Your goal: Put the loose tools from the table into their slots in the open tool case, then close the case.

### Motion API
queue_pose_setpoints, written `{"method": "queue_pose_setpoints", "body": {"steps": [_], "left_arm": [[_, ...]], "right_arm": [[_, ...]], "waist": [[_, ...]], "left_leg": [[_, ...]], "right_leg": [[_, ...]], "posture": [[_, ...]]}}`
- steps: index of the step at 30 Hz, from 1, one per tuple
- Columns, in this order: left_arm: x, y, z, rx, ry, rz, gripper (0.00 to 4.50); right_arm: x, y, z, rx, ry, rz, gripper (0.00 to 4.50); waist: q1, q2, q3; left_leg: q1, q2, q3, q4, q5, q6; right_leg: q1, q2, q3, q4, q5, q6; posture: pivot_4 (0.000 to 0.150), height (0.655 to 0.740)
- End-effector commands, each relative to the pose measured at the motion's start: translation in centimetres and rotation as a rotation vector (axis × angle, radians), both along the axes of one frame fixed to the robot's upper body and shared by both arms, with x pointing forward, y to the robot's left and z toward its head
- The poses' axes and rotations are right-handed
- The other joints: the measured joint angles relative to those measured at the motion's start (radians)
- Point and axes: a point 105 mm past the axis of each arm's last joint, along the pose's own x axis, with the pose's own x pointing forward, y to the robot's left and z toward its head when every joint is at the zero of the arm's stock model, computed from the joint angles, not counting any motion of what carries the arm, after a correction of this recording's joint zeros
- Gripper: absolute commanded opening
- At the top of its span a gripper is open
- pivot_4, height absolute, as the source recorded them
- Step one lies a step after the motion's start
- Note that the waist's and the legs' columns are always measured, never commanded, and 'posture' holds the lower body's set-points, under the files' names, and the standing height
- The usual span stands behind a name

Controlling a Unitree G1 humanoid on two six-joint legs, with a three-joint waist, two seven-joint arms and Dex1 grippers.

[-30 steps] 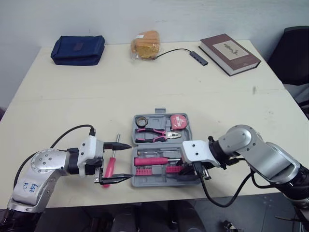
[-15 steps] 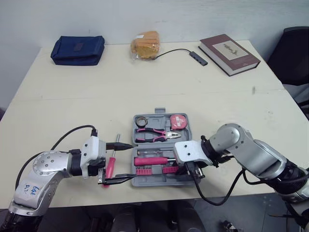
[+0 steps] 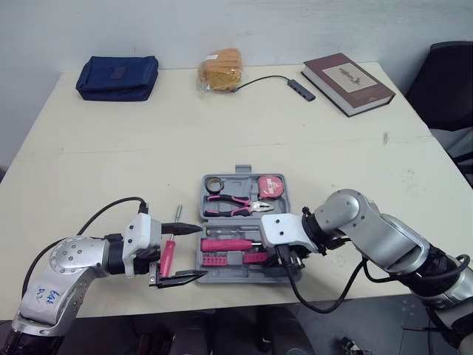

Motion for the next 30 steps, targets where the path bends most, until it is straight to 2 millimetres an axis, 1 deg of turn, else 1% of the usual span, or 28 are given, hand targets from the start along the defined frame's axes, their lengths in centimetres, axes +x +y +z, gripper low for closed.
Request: {"method": "queue_pose_setpoints", "body": {"steps": [1, 2, 5, 7, 9, 10, 11, 13, 16, 17, 18, 19, 20, 22, 26, 30], "left_arm": [[-0.3, 0.0, 0.6, 0.005, -0.038, -0.004, 4.5], [-0.3, 0.0, 0.6, 0.005, -0.037, -0.002, 4.5], [-0.3, 0.1, 0.6, 0.008, -0.033, 0.0, 4.5], [-0.2, 0.2, 0.6, 0.009, -0.034, 0.002, 4.5], [-0.2, 0.2, 0.6, 0.009, -0.034, 0.003, 4.5], [-0.2, 0.2, 0.6, 0.009, -0.035, 0.004, 4.5], [-0.1, 0.2, 0.6, 0.008, -0.036, 0.004, 4.5], [-0.1, 0.2, 0.6, 0.008, -0.038, 0.003, 4.5], [0.1, 0.2, 0.7, 0.008, -0.041, 0.0, 4.5], [0.1, 0.2, 0.7, 0.009, -0.042, -0.001, 4.5], [0.2, 0.2, 0.8, 0.01, -0.044, -0.002, 4.5], [0.3, 0.2, 0.8, 0.012, -0.053, -0.001, 4.5], [0.4, 0.2, 0.9, 0.012, -0.058, 0.001, 4.5], [0.5, 0.2, 0.9, 0.011, -0.063, 0.005, 4.5], [0.6, 0.2, 0.9, 0.014, -0.061, 0.007, 4.5], [0.6, 0.2, 1.0, 0.015, -0.059, 0.009, 4.5]], "right_arm": [[-2.0, -0.7, 1.9, 0.047, 0.027, 0.125, 3.51], [-2.1, -1.2, 2.3, 0.052, 0.028, 0.136, 3.92], [-1.7, -2.6, 3.5, 0.067, 0.018, 0.121, 3.92], [-1.8, -3.2, 4.3, 0.104, 0.04, 0.12, 3.92], [-1.7, -3.3, 4.8, 0.169, 0.05, 0.108, 3.92], [-1.7, -2.9, 5.1, 0.233, 0.045, 0.122, 3.92], [-1.5, -2.5, 5.4, 0.305, 0.05, 0.108, 3.7], [-1.4, -2.3, 5.2, 0.387, 0.064, 0.106, 3.1], [-0.9, -2.4, 3.6, 0.402, 0.043, 0.094, 1.55], [-0.7, -2.3, 3.2, 0.426, 0.038, 0.091, 1.1], [-0.5, -2.3, 2.8, 0.45, 0.036, 0.089, 0.54], [-0.3, -2.2, 2.3, 0.463, 0.031, 0.089, 0.14], [-0.2, -2.2, 1.8, 0.469, 0.022, 0.088, 0.03], [0.0, -2.3, 0.4, 0.424, -0.006, 0.103, 0.03], [0.6, -1.8, -1.0, 0.403, -0.046, 0.096, 0.03], [0.9, -1.9, -2.4, 0.339, -0.07, 0.083, 0.03]], "waist": [[0.004, 0.0, 0.0], [0.005, 0.0, 0.0], [0.006, 0.0, 0.0], [0.005, 0.0, 0.0], [0.005, 0.0, 0.0], [0.005, 0.0, 0.0], [0.005, -0.001, 0.0], [0.005, -0.001, 0.0], [0.007, -0.001, 0.0], [0.007, -0.001, 0.0], [0.007, -0.001, 0.0], [0.007, -0.001, 0.0], [0.006, -0.001, 0.0], [0.005, -0.001, 0.0], [0.004, -0.001, 0.0], [0.005, -0.001, 0.0]], "left_leg": [[0.0, 0.0, 0.0, 0.0, 0.0, 0.0], [0.0, 0.0, 0.0, 0.0, 0.0, 0.0], [0.0, -0.001, 0.0, 0.0, -0.001, 0.001], [0.0, -0.001, 0.0, 0.0, -0.001, 0.002], [0.001, -0.001, 0.0, 0.0, -0.001, 0.002], [0.001, -0.001, 0.0, 0.0, -0.001, 0.002], [0.001, -0.001, 0.0, 0.0, -0.001, 0.002], [0.001, 0.0, -0.001, 0.0, 0.0, 0.001], [0.001, 0.0, -0.001, 0.0, 0.0, 0.001], [0.001, -0.001, -0.001, 0.0, 0.0, 0.001], [0.001, -0.001, -0.001, 0.0, 0.0, 0.001], [0.001, -0.002, -0.001, 0.001, 0.0, 0.002], [0.001, -0.002, -0.001, 0.002, 0.0, 0.002], [0.001, -0.002, -0.001, 0.003, 0.0, 0.002], [0.001, -0.001, -0.001, 0.003, 0.001, 0.001], [0.001, -0.001, -0.001, 0.003, 0.001, 0.0]], "right_leg": [[0.0, 0.0, 0.0, 0.0, 0.0, 0.0], [0.0, 0.0, 0.0, 0.0, 0.0, 0.0], [0.001, 0.0, 0.0, -0.002, 0.0, 0.001], [0.003, 0.0, 0.0, -0.003, 0.001, 0.001], [0.004, 0.0, 0.0, -0.004, 0.001, 0.001], [0.004, 0.0, 0.0, -0.003, 0.001, 0.001], [0.004, 0.0, -0.001, -0.003, 0.001, 0.001], [0.004, 0.0, -0.001, -0.003, 0.001, 0.001], [0.004, 0.001, -0.002, -0.003, 0.001, 0.001], [0.004, 0.0, -0.002, -0.003, 0.001, 0.001], [0.005, 0.0, -0.002, -0.003, 0.001, 0.002], [0.005, 0.0, -0.002, -0.003, 0.001, 0.003], [0.005, 0.0, -0.002, -0.003, 0.002, 0.003], [0.006, 0.0, -0.001, -0.003, 0.002, 0.003], [0.005, 0.0, -0.001, -0.003, 0.002, 0.003], [0.006, 0.0, -0.001, -0.002, 0.002, 0.003]], "posture": [[0.15, 0.74], [0.15, 0.74], [0.15, 0.74], [0.15, 0.74], [0.15, 0.74], [0.15, 0.74], [0.15, 0.74], [0.15, 0.74], [0.15, 0.74], [0.15, 0.74], [0.15, 0.74], [0.15, 0.74], [0.15, 0.74], [0.15, 0.74], [0.15, 0.74], [0.15, 0.74]]}}
